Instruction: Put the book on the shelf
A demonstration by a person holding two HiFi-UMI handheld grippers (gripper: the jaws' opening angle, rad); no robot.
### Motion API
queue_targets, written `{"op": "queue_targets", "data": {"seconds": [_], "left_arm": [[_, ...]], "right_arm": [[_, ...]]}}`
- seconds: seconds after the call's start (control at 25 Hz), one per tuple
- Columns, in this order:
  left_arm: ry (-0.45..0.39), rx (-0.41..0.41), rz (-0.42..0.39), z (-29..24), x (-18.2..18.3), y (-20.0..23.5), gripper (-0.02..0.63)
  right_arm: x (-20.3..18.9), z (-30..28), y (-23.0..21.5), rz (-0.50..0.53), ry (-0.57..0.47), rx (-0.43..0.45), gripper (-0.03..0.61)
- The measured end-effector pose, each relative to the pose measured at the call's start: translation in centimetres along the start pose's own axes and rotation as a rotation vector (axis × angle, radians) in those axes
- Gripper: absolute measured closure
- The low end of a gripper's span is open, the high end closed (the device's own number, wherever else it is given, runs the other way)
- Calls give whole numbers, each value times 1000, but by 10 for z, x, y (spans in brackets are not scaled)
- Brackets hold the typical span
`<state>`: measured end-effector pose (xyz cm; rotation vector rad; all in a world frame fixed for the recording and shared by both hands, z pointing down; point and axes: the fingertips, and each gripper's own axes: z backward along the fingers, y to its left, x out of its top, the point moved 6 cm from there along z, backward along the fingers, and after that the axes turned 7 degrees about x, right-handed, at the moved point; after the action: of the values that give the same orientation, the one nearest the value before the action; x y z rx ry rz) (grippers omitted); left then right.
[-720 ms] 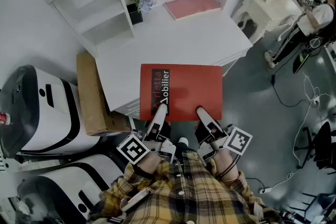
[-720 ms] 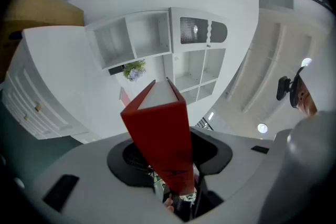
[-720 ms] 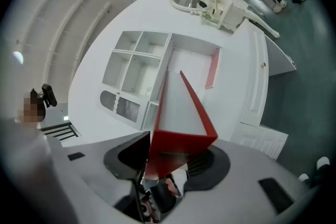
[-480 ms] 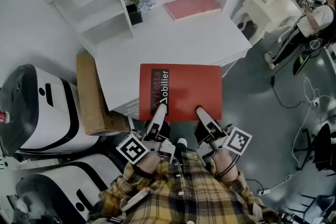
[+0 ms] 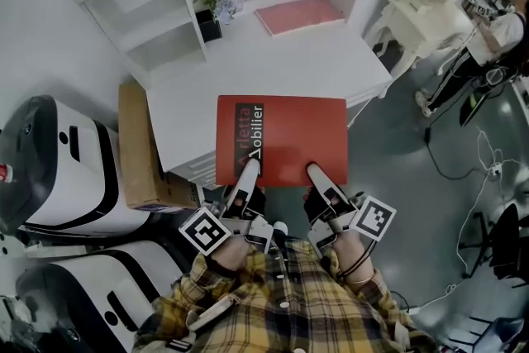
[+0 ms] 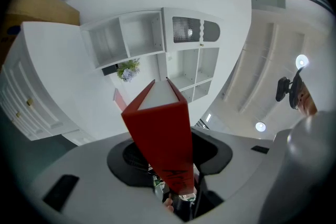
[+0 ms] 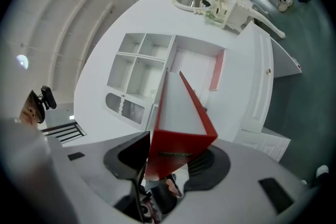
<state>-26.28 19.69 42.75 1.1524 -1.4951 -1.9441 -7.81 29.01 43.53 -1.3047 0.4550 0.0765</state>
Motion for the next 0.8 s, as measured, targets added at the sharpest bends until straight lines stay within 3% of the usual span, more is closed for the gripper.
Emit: {"op": "queue_targets", "data": {"seconds": [0.32,0.8], "left_arm": [[-28,-8,-18,-12,-10,-10,423],[-54,0,-32,-64,17,6,423]], "right_arm": [[19,3,-2,-7,13,32,374],[53,-46,-31,-25,35,50,374]]}}
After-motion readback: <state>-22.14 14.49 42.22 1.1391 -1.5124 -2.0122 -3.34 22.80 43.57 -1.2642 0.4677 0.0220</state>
